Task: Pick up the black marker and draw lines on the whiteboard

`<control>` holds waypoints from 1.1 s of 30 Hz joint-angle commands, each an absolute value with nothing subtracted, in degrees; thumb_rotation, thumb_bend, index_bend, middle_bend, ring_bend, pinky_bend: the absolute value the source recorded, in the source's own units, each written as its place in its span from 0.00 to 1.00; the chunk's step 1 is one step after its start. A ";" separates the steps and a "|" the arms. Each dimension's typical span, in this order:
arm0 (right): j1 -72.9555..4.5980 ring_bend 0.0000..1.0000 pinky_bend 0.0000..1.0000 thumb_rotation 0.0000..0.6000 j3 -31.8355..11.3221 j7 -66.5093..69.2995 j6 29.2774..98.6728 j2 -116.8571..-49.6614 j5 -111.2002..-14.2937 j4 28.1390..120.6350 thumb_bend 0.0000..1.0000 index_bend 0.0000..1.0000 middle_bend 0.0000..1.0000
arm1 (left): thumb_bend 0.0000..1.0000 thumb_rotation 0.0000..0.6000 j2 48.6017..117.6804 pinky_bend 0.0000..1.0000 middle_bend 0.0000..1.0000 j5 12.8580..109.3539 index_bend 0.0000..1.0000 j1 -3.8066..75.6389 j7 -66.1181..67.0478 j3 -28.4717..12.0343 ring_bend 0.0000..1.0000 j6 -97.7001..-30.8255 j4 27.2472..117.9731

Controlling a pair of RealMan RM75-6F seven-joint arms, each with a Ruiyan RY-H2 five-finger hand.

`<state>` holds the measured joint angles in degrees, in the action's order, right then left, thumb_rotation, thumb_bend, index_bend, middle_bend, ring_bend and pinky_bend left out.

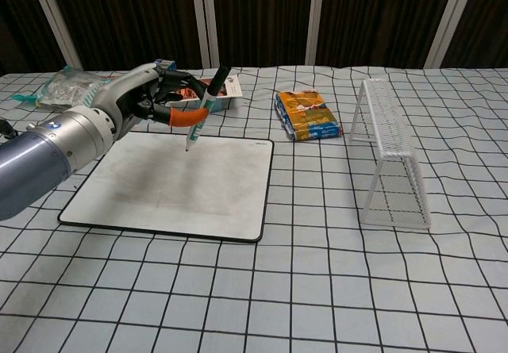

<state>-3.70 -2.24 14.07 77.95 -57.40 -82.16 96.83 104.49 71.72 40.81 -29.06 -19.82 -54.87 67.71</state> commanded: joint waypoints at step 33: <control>-3.61 0.00 0.00 1.00 -2.41 13.26 78.19 -57.65 -81.96 96.78 0.30 0.00 0.00 | 0.57 1.00 108.44 0.04 0.21 72.22 0.74 42.47 -33.44 -17.65 0.02 -52.35 61.49</control>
<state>-3.62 -2.41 13.27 78.18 -57.65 -81.95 96.78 108.55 72.09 42.59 -33.48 -17.82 -52.29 61.32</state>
